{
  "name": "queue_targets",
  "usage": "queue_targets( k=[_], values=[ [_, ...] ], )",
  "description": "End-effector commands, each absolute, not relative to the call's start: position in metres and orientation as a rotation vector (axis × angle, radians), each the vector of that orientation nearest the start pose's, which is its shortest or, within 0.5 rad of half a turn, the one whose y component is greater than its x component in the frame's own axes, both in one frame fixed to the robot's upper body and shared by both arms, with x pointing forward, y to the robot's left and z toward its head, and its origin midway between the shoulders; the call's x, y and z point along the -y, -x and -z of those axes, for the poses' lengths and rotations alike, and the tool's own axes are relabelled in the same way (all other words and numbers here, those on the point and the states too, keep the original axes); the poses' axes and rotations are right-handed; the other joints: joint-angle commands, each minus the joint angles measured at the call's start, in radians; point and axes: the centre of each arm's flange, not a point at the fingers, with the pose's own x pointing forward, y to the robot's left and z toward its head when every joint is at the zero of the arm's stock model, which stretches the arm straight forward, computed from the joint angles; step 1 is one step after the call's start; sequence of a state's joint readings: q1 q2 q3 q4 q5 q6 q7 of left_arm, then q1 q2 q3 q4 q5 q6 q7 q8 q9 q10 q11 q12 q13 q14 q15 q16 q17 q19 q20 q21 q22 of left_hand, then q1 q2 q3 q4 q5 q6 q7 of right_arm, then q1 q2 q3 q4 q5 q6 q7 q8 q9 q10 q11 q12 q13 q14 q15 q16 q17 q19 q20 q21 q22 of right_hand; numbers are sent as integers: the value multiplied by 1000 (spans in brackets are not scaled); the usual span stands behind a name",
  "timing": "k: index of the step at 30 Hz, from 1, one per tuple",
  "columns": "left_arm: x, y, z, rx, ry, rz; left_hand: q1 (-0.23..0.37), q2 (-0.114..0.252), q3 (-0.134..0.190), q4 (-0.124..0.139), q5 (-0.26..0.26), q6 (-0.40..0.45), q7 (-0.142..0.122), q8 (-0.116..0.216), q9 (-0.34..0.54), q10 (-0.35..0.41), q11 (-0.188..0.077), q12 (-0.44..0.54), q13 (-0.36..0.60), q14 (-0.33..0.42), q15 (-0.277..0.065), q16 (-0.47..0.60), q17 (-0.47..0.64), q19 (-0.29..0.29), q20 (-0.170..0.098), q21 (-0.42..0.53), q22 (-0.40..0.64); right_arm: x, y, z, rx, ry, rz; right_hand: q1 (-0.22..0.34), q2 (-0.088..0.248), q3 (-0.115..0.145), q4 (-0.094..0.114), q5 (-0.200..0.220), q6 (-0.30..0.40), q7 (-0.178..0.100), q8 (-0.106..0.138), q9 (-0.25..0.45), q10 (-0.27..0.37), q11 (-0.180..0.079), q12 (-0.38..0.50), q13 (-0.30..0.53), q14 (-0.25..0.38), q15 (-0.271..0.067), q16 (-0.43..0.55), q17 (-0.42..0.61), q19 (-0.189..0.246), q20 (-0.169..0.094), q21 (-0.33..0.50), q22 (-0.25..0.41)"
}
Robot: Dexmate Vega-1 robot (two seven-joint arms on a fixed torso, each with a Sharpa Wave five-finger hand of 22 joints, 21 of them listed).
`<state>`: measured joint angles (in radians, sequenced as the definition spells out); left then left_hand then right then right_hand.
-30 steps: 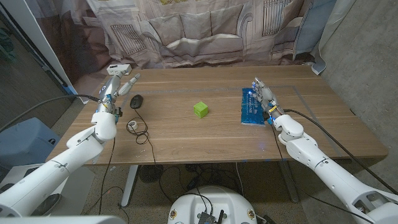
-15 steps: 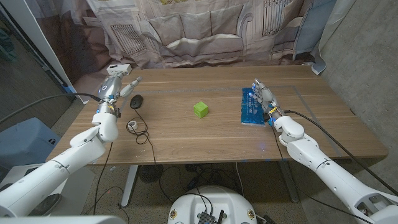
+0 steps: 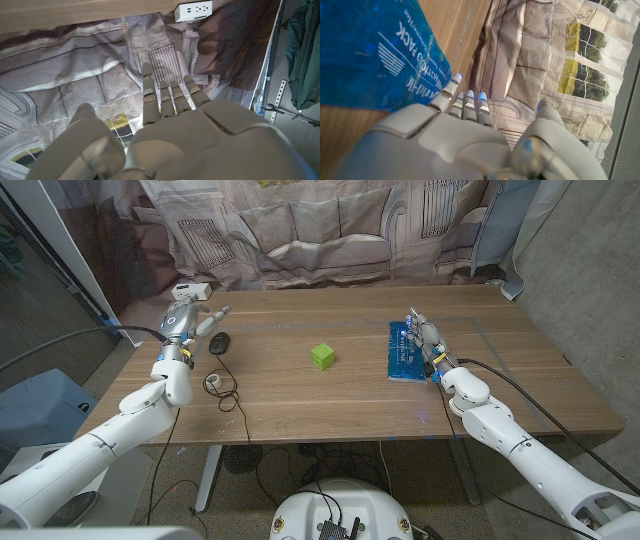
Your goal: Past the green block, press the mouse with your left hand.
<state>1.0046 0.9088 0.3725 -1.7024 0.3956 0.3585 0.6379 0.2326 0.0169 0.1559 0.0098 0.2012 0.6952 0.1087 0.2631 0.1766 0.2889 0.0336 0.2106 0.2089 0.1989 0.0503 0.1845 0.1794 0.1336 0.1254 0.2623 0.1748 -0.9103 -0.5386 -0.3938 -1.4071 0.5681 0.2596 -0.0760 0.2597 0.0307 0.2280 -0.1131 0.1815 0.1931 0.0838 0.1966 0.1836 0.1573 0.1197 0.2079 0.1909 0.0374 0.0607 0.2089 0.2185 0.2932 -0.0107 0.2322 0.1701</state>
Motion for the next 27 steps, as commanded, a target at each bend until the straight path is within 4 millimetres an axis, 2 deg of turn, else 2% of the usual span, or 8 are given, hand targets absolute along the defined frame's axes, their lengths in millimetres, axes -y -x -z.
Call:
queue_targets(
  k=[1,18,27],
  values=[
    [-395,-568,-11,552,-1312,-746,-19,-7,-8,4,6,18,-3,2,2,-17,-2,-5,0,-21,-2,-7,4,-15,9,-9,3,274,-636,48,572,24,-162,2,9,-1,-4,2,7,0,1,2,10,1,-1,2,4,3,2,0,6,2,-2,1],
    [-390,-581,-11,450,-1424,-718,-45,-22,-30,13,12,39,-6,-14,2,-67,-6,-15,-3,-78,-2,-11,5,-51,8,-37,4,275,-634,50,571,30,-154,1,10,-2,-4,2,10,-1,2,2,13,4,-1,2,7,4,3,0,8,2,-6,1],
    [-385,-584,-9,407,-1494,-715,-59,-28,-41,19,15,45,-41,-23,2,-66,-4,-10,-4,-83,-17,-5,5,-64,5,-47,5,275,-633,50,568,33,-156,1,11,-3,-5,1,12,-1,2,2,14,2,-1,2,8,5,3,-1,9,3,-8,1]
  ],
)
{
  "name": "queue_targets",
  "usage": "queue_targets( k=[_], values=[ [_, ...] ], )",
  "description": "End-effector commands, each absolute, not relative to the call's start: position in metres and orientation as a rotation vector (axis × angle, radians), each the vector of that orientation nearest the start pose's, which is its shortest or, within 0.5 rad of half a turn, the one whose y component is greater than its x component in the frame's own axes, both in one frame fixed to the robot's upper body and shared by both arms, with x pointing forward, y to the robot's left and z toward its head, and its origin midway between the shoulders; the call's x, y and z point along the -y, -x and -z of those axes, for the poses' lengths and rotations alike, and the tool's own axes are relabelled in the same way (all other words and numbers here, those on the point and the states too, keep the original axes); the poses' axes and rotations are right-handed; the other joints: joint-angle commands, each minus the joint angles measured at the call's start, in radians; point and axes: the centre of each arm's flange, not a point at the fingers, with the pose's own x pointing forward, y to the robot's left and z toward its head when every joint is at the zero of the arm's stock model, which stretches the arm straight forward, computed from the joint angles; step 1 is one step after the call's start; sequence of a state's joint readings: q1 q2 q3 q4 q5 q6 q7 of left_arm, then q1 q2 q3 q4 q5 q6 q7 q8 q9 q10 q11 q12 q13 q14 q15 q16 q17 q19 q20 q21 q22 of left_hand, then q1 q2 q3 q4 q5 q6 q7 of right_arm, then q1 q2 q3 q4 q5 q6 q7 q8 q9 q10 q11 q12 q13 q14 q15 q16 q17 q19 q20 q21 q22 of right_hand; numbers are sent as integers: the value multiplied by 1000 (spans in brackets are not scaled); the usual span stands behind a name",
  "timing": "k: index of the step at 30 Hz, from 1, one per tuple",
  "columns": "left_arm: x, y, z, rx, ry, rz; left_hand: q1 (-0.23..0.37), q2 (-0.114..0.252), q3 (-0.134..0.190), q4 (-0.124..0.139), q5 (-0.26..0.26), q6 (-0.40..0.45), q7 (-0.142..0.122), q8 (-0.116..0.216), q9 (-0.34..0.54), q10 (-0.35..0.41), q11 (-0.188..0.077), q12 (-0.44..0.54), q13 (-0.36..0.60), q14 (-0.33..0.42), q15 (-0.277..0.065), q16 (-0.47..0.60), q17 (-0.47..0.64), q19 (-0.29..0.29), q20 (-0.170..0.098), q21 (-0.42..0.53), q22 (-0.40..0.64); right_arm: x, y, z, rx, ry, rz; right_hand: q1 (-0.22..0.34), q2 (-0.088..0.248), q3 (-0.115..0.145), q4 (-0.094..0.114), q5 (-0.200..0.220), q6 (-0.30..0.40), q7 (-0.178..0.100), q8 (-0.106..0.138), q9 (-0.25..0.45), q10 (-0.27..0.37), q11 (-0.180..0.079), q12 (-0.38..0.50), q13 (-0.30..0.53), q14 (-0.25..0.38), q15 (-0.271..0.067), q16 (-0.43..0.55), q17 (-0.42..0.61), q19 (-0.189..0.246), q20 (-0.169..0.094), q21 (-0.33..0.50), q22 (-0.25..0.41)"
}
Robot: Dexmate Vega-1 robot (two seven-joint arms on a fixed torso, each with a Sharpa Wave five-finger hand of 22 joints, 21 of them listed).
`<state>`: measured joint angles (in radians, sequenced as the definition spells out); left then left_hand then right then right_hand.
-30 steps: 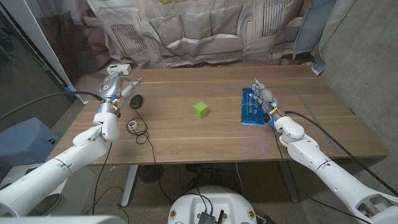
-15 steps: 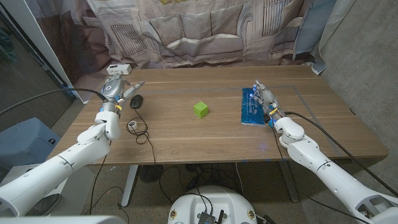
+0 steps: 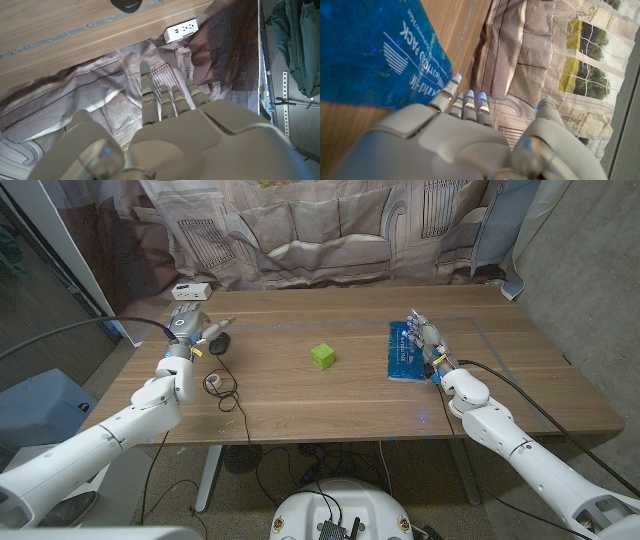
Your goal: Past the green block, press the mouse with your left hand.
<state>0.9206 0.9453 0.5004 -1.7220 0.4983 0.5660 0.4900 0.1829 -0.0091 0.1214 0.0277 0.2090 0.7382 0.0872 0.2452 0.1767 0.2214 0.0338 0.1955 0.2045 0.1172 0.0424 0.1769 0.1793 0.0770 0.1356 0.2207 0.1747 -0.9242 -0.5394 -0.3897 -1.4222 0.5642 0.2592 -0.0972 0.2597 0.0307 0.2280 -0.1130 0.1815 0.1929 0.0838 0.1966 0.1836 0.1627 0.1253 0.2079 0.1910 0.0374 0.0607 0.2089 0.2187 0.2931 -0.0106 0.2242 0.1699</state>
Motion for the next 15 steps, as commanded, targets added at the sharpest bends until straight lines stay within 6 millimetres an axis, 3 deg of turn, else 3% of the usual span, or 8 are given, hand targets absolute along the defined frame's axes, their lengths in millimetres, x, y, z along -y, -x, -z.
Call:
queue_targets(
  k=[1,15],
  values=[
    [-384,-584,-9,404,-1499,-714,-10,-3,-7,1,7,2,-20,-6,2,2,-4,6,0,-2,-10,3,5,-8,-9,-6,5,275,-633,50,568,30,-155,1,11,-3,-5,1,12,-1,1,2,9,-3,-1,2,8,5,3,-1,9,2,0,2],
    [-382,-593,-7,374,-1521,-681,-21,-5,-15,6,10,11,-31,-12,2,-8,-14,5,-1,-13,-18,3,5,-12,-8,-11,6,277,-633,52,562,30,-155,-1,12,-4,-5,1,12,-1,1,2,10,-2,-2,2,10,4,4,-1,9,6,-4,2]
  ],
)
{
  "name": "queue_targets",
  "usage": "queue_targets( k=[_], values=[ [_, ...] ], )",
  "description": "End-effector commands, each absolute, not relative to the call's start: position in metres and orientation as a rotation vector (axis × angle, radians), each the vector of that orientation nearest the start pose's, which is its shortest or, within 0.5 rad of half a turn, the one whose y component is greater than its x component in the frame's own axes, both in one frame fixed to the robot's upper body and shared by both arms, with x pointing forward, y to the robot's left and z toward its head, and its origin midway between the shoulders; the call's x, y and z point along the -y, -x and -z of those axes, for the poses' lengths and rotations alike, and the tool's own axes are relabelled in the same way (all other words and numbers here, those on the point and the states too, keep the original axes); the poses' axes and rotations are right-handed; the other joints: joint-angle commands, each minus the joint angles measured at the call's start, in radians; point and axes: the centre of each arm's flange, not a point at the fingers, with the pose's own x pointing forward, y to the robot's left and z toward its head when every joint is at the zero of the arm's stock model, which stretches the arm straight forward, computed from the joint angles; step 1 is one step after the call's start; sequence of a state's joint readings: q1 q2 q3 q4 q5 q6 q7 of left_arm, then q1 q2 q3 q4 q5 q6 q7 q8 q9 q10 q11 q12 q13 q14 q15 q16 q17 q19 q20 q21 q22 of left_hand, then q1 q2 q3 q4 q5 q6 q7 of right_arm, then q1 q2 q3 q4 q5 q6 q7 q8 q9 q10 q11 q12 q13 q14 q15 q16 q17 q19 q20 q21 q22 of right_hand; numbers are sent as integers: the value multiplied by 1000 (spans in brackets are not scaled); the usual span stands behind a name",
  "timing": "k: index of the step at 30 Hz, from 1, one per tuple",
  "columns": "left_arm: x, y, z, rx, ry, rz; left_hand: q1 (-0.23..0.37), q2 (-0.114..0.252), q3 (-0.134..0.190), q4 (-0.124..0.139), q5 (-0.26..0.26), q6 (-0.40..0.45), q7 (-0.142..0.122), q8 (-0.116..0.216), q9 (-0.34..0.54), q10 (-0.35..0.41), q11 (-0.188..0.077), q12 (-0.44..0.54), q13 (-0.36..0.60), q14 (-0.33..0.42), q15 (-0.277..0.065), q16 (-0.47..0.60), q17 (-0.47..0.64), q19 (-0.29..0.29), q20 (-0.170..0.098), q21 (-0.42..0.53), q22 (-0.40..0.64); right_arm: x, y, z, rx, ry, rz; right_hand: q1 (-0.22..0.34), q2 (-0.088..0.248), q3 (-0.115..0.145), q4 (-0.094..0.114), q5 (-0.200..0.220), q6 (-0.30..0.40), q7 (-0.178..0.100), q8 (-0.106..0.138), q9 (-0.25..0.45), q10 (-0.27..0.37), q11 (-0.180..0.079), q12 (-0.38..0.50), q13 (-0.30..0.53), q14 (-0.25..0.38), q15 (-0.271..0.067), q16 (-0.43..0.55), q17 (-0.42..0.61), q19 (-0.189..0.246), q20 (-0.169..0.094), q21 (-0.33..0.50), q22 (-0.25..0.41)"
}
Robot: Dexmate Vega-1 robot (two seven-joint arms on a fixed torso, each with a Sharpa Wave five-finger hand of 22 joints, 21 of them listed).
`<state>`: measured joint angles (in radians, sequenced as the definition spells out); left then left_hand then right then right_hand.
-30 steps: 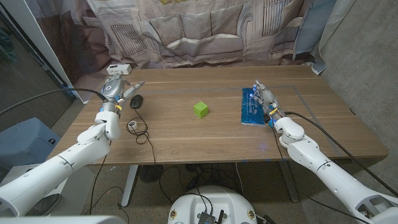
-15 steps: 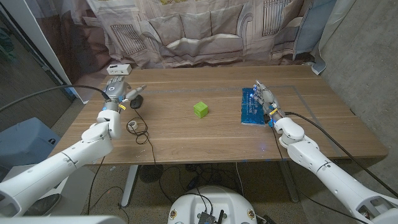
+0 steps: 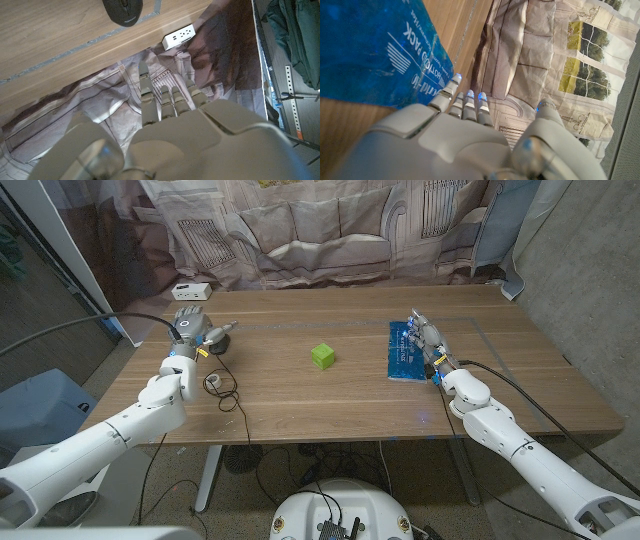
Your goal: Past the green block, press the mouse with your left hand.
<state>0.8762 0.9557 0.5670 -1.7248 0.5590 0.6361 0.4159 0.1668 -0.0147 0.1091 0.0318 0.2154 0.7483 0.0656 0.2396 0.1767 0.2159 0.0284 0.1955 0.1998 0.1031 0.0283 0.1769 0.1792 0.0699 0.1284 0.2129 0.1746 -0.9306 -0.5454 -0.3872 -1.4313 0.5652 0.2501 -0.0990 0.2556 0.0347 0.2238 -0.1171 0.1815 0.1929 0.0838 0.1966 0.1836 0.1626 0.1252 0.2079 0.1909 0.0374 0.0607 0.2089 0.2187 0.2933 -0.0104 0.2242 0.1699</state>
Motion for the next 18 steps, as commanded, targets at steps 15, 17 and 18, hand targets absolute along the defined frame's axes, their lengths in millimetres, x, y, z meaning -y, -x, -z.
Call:
queue_targets(
  k=[15,17,18],
  values=[
    [-379,-603,7,343,-1522,-661,-13,-1,-9,5,6,24,-19,-6,2,0,-11,9,3,1,-3,7,4,-3,0,-5,6,277,-635,49,557,31,-148,3,9,-1,-2,1,13,-2,0,2,11,-5,-2,2,10,6,3,-2,9,8,-7,2],
    [-379,-604,10,339,-1527,-661,-14,-1,-10,5,7,31,-17,-6,2,3,-10,11,2,4,-4,8,4,-3,-2,-5,6,277,-635,49,557,29,-146,3,9,-1,-2,1,13,-2,0,2,12,-4,-2,2,11,6,3,-2,9,8,-8,2],
    [-378,-604,11,337,-1527,-661,-14,-1,-10,6,7,31,-17,-6,2,3,-10,11,2,4,-4,9,4,-2,-3,-5,6,278,-636,49,557,33,-148,3,9,-1,-2,1,13,-2,0,2,12,-4,-2,2,10,6,3,-2,9,8,-8,2]
  ],
)
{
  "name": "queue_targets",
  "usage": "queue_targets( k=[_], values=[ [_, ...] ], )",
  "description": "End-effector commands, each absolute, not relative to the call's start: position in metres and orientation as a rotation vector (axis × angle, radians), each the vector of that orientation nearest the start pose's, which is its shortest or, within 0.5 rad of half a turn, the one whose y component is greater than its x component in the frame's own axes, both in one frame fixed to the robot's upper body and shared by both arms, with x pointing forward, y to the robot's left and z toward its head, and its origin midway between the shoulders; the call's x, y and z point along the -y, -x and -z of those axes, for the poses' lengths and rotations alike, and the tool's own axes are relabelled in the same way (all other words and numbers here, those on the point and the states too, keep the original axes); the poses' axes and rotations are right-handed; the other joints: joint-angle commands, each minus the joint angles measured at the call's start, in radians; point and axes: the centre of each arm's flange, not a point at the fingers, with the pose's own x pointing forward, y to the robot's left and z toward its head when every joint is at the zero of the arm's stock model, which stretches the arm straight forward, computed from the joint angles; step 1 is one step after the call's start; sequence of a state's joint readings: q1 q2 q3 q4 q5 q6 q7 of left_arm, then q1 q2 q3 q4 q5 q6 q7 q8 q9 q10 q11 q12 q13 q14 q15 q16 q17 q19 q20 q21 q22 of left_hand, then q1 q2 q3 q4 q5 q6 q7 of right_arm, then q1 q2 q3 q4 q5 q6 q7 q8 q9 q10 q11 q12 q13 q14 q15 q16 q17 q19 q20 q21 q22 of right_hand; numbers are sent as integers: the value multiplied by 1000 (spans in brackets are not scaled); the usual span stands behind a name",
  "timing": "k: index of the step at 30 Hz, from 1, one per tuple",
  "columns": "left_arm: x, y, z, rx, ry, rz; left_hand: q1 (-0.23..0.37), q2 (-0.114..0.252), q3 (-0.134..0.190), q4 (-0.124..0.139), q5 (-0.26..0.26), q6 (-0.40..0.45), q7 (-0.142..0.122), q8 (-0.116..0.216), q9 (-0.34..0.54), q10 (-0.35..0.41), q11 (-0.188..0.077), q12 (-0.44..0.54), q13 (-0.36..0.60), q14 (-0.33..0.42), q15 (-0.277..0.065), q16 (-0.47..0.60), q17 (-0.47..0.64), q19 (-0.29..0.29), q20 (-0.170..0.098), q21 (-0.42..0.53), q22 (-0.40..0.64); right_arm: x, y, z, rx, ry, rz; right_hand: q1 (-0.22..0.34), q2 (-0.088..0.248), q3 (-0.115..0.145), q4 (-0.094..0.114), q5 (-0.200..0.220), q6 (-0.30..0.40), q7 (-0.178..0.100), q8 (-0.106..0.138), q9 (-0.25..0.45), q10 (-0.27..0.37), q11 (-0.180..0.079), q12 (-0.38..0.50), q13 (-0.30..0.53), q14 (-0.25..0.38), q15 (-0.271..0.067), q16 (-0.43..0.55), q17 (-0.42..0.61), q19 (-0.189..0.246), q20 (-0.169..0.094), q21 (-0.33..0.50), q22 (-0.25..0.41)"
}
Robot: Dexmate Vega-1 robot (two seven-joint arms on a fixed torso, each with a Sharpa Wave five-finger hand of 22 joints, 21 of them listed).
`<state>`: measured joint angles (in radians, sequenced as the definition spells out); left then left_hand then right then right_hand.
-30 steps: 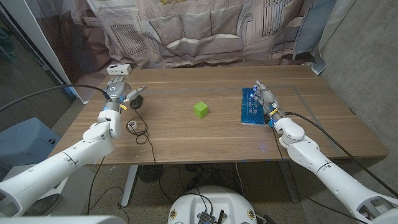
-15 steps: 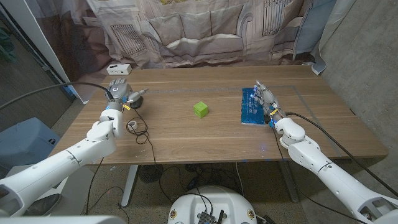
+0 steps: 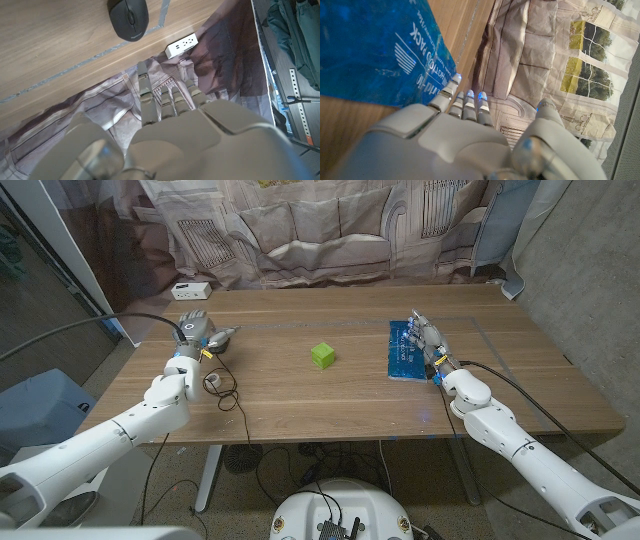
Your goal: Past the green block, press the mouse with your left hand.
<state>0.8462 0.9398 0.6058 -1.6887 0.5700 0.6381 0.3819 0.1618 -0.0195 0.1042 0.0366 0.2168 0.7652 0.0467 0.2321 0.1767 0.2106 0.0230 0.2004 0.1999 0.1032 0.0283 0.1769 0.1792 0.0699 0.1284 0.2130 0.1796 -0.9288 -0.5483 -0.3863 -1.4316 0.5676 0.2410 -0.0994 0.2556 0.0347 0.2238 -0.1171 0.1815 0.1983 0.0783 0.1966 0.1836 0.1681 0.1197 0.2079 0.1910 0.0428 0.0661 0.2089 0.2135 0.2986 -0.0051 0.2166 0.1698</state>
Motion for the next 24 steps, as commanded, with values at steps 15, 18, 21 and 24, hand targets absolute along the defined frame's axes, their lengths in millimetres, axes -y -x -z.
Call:
queue_targets(
  k=[15,18,21,24],
  values=[
    [-377,-609,15,320,-1547,-645,-13,5,-9,3,8,-2,-8,-13,2,0,-6,5,1,1,-5,9,4,-2,-7,-7,1,279,-635,49,567,23,-143,2,11,-2,-2,1,9,2,0,3,10,3,-2,3,7,1,4,3,5,4,-3,2],
    [-377,-611,18,316,-1546,-642,-13,6,-10,3,9,-14,-12,-20,2,-1,-5,6,1,1,-4,9,4,-1,-4,-7,1,279,-634,49,567,29,-142,2,11,-2,-2,1,9,2,0,3,11,2,-2,3,7,0,4,3,5,5,-4,2],
    [-378,-613,20,308,-1550,-639,-14,6,-10,3,9,-11,-12,-20,3,0,-5,6,1,2,-3,10,4,0,-3,-7,1,280,-634,49,564,29,-141,2,11,-3,-2,1,9,2,0,3,10,1,-2,3,8,1,4,3,5,5,-4,2],
    [-378,-615,21,300,-1552,-636,-14,6,-11,3,10,-10,-13,-21,3,0,-5,7,1,2,-3,10,3,0,-3,-7,1,280,-633,49,563,28,-141,2,11,-3,-3,1,9,2,0,3,11,1,-2,3,8,1,4,3,5,5,-5,2]
  ],
)
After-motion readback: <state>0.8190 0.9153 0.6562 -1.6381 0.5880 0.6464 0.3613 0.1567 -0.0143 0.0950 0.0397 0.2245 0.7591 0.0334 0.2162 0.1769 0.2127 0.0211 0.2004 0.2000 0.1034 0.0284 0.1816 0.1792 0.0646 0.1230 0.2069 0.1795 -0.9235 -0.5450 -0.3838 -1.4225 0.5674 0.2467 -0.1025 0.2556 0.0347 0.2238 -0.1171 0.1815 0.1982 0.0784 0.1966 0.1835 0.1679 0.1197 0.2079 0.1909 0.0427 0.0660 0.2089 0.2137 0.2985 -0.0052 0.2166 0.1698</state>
